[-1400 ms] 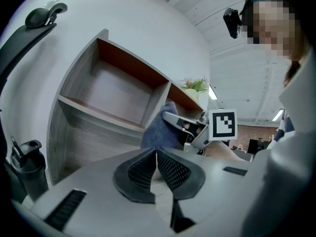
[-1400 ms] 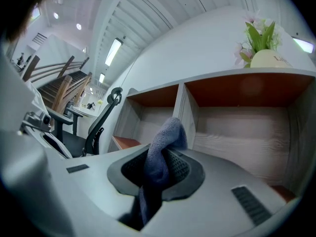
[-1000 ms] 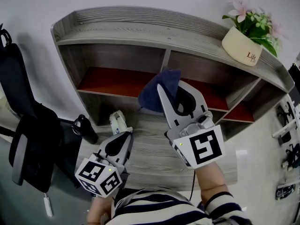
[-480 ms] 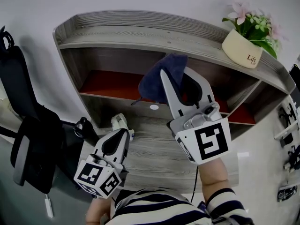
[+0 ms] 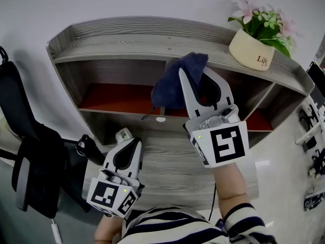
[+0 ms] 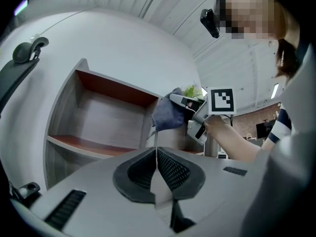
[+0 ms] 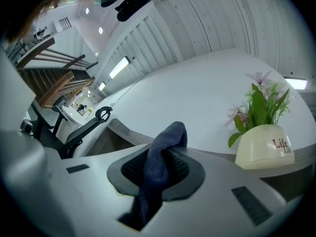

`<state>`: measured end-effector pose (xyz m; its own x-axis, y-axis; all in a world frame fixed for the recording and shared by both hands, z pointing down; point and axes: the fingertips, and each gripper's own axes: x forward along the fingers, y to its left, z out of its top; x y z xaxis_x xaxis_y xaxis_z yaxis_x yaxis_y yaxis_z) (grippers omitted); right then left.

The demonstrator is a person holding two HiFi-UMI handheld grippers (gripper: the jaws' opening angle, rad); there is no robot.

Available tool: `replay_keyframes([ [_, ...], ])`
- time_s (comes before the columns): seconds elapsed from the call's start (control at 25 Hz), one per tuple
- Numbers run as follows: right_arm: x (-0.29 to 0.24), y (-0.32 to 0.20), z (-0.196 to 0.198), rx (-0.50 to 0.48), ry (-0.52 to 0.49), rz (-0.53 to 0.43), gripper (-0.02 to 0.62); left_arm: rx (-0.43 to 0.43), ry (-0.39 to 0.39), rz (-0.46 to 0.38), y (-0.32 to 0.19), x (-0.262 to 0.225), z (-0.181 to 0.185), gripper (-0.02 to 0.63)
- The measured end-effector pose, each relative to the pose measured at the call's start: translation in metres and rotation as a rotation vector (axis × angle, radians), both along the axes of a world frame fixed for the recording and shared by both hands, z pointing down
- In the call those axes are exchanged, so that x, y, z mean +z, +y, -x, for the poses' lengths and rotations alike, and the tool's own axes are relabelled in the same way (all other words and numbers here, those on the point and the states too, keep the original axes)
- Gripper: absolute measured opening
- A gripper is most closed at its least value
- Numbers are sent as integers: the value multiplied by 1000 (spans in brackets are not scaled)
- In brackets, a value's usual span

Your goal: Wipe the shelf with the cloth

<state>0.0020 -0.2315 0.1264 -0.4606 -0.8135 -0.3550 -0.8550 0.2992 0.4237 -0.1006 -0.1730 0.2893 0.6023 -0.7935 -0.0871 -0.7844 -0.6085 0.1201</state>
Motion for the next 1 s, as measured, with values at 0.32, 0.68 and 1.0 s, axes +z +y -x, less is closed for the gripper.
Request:
replay_keyframes([
  [0.32, -1, 5, -51, 107, -34, -2, 66, 90, -27, 22, -2, 6, -30, 21],
  [0.68, 1, 18, -119, 250, -80, 8, 66, 184, -47, 35, 0, 10, -60, 23],
  [1.0, 9, 25, -183, 404, -115, 30, 66, 256, -59, 46, 2, 12, -81, 22],
])
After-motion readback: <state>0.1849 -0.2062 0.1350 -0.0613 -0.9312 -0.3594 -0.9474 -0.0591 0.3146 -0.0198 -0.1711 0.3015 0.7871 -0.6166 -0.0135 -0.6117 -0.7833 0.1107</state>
